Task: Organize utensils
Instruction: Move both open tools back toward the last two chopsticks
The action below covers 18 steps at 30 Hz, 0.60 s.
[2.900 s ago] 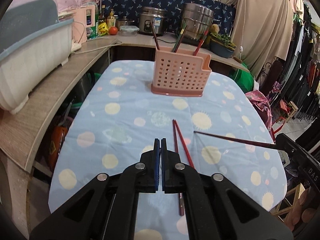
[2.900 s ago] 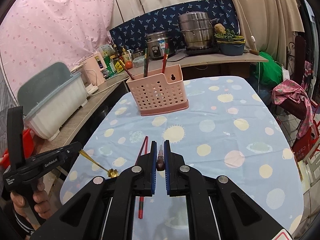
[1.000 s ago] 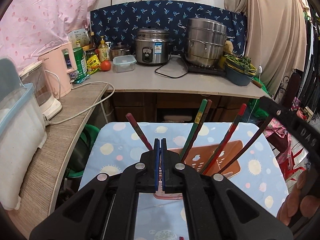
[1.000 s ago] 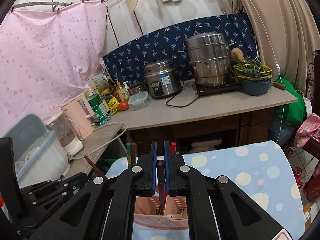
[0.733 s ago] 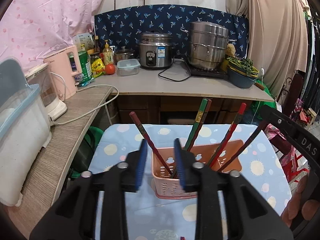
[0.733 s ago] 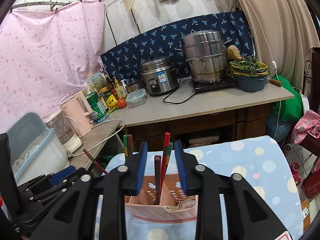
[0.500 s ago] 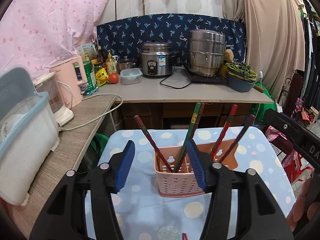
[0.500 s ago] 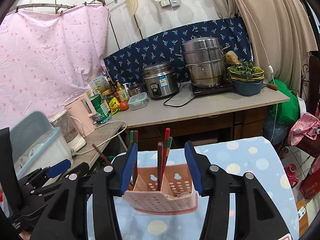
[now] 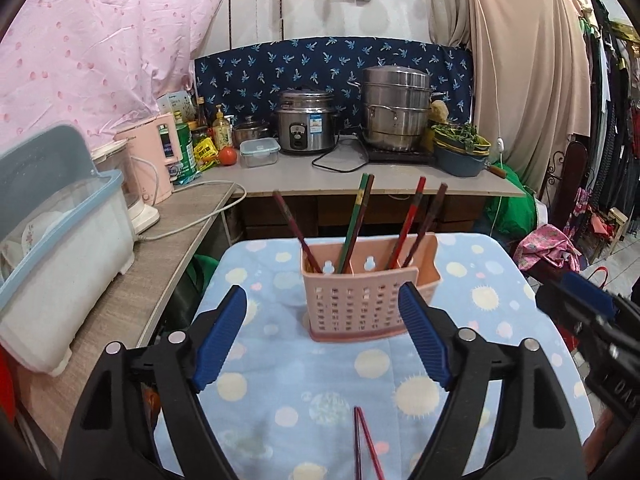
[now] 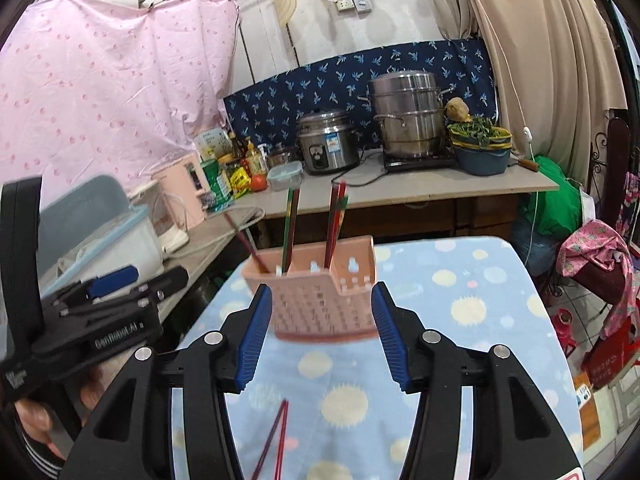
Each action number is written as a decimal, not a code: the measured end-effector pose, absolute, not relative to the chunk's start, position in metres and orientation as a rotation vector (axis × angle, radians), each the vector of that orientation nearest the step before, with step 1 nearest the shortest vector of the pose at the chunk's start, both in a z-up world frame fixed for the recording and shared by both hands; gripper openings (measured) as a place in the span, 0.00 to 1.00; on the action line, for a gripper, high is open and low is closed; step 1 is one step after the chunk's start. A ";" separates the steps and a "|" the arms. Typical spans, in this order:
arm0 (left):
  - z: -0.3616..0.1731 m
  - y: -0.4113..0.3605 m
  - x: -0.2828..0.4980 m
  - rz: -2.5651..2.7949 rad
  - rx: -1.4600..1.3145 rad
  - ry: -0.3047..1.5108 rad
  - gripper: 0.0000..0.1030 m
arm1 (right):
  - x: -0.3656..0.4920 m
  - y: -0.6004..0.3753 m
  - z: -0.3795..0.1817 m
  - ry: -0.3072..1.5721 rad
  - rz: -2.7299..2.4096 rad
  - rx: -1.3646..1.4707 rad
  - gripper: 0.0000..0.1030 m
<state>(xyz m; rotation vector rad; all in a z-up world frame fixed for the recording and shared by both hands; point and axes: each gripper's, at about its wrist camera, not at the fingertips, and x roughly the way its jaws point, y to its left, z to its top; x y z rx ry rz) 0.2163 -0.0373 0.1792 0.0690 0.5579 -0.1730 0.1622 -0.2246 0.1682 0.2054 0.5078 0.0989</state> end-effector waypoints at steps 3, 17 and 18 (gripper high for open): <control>0.167 -0.029 0.196 -0.161 0.066 0.578 0.72 | 0.139 -0.219 0.150 0.548 0.098 0.191 0.49; 0.066 0.009 0.116 -0.111 0.078 0.738 0.73 | 0.044 -0.172 0.048 0.738 0.100 0.077 0.49; 0.060 0.010 0.112 -0.110 0.079 0.748 0.73 | 0.039 -0.168 0.042 0.752 0.104 0.071 0.49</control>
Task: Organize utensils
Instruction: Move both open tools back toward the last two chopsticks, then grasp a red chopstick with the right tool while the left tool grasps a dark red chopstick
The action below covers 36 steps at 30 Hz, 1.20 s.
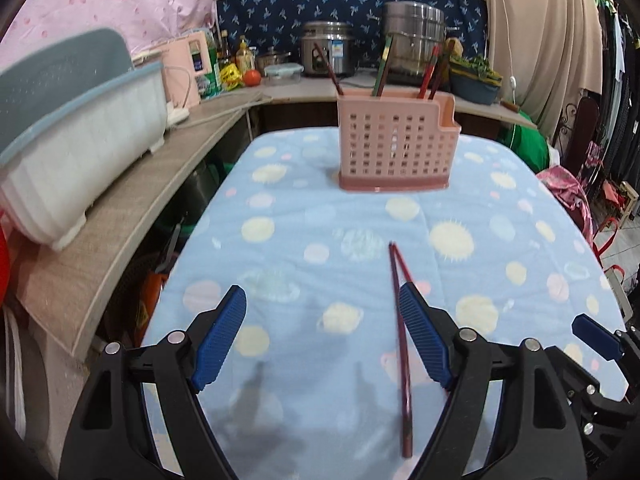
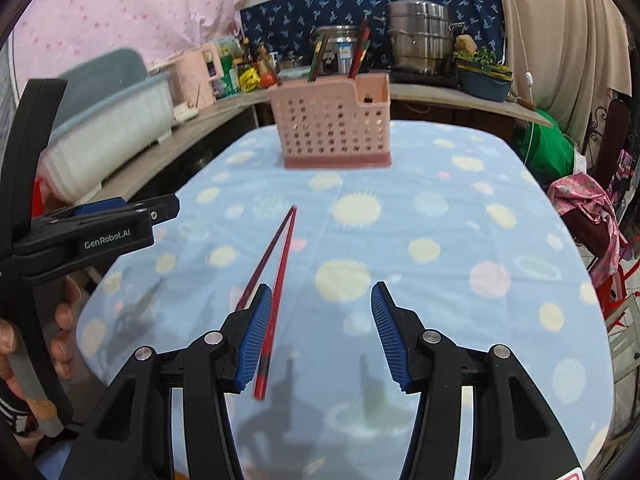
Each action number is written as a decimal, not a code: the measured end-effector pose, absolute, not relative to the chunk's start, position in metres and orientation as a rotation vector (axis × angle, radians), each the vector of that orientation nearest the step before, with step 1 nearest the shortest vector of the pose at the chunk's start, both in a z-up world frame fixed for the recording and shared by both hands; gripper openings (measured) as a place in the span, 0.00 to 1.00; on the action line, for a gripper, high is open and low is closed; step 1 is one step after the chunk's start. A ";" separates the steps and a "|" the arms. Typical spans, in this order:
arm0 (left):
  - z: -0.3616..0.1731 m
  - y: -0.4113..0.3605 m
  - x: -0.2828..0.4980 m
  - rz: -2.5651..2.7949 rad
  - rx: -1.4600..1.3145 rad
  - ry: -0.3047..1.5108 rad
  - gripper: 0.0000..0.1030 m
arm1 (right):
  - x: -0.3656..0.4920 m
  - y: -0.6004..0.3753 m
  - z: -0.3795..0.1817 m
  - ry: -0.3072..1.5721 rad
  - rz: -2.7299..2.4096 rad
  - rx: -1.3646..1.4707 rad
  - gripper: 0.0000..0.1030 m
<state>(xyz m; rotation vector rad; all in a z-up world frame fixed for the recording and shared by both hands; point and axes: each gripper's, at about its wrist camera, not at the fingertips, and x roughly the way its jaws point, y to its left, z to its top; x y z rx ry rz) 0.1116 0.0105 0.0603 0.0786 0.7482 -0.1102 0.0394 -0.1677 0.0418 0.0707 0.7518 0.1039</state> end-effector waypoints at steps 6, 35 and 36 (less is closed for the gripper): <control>0.035 0.018 0.090 -0.100 0.092 0.791 0.73 | 0.022 -0.150 0.015 0.808 0.124 0.052 0.49; -0.015 0.026 0.052 -0.104 0.097 0.916 0.75 | 0.028 -0.124 -0.026 0.849 0.122 0.055 0.07; -0.015 0.026 0.052 -0.108 0.096 0.917 0.75 | 0.028 -0.124 -0.026 0.849 0.118 0.053 0.07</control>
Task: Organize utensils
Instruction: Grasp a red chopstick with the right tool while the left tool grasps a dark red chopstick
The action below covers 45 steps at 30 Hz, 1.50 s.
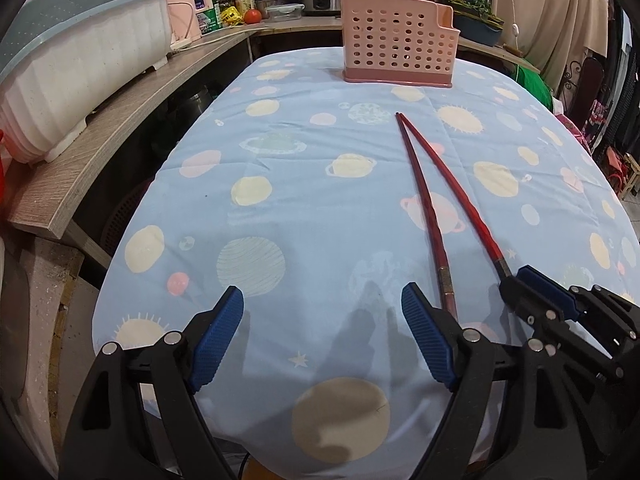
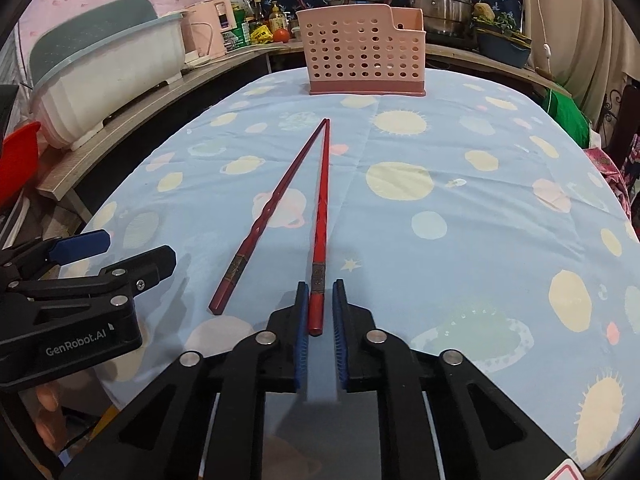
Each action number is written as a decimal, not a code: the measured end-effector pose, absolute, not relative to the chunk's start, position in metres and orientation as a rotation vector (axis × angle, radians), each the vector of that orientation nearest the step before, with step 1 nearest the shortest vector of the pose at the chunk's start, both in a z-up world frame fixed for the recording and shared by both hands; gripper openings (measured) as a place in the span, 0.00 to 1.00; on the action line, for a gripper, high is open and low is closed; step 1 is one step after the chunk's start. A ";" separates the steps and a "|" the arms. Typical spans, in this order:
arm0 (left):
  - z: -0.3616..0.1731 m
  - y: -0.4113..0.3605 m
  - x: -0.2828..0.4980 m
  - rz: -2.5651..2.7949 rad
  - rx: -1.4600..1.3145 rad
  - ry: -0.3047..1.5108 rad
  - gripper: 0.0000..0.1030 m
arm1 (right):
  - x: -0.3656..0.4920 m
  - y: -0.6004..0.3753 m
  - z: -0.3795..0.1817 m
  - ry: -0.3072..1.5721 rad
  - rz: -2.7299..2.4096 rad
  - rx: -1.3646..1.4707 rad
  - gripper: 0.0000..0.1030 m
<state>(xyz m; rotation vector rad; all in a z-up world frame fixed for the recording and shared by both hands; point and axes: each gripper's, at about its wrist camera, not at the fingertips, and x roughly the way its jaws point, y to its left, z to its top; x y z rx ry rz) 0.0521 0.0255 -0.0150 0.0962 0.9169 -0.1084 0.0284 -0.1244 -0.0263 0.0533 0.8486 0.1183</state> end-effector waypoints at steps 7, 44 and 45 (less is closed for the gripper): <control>-0.013 0.013 0.047 -0.162 0.094 0.913 0.82 | 0.023 -0.140 -0.026 0.840 0.073 0.084 0.07; -0.017 -0.023 0.045 -0.285 0.096 0.938 0.07 | 0.000 -0.163 -0.017 0.826 0.046 0.145 0.07; -0.014 -0.023 0.044 -0.284 0.094 0.932 0.07 | 0.000 -0.164 -0.015 0.822 0.047 0.147 0.07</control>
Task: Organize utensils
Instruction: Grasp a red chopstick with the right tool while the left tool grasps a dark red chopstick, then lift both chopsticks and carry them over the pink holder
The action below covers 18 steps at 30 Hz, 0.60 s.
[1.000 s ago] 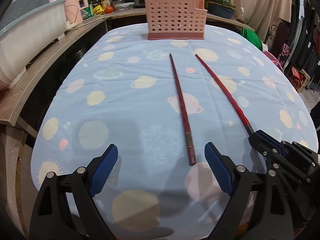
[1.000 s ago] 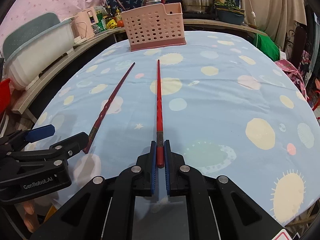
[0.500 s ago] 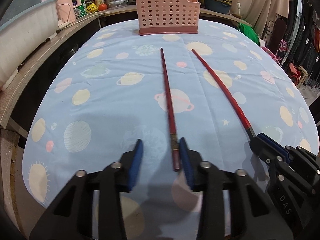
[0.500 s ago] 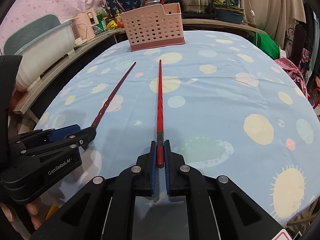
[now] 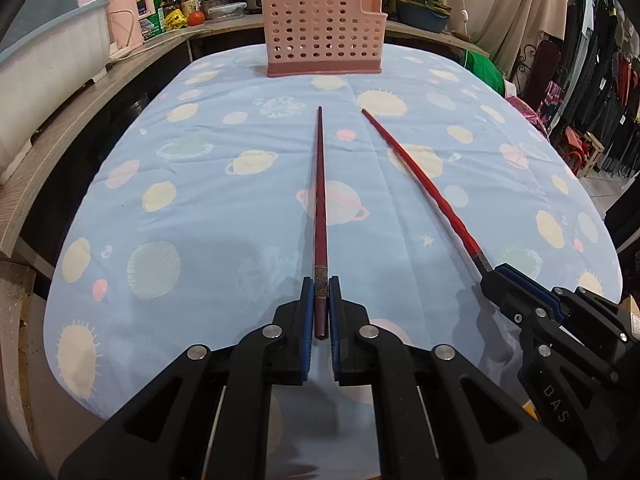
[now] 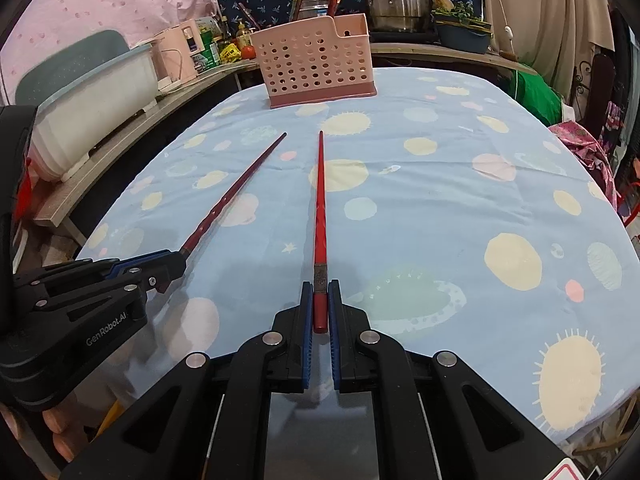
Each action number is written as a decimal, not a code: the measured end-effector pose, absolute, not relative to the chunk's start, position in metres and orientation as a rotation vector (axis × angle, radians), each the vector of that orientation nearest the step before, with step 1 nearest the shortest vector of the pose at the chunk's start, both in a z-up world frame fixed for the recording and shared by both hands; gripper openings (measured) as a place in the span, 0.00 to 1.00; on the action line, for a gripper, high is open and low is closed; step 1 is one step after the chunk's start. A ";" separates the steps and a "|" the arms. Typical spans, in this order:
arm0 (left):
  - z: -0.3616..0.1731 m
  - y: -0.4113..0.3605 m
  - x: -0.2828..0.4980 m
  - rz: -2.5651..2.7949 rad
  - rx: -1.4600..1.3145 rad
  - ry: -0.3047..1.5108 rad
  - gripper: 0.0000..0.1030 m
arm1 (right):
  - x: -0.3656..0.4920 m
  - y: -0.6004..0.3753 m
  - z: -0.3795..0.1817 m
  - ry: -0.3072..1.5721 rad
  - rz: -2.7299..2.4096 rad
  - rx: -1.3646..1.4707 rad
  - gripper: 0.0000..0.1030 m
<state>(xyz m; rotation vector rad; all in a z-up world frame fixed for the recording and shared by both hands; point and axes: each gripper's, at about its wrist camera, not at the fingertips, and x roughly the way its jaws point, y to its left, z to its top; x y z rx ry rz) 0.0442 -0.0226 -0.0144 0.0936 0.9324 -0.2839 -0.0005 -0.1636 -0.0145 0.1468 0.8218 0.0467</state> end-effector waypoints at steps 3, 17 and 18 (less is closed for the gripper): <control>-0.001 -0.017 0.043 -0.282 0.074 0.912 0.07 | -0.002 -0.166 -0.003 0.799 0.052 0.156 0.07; 0.085 0.003 0.058 -0.293 -0.021 0.780 0.07 | 0.007 -0.197 0.079 0.655 0.052 0.222 0.07; 0.093 0.004 0.061 -0.292 -0.021 0.766 0.07 | 0.010 -0.200 0.086 0.640 0.052 0.220 0.07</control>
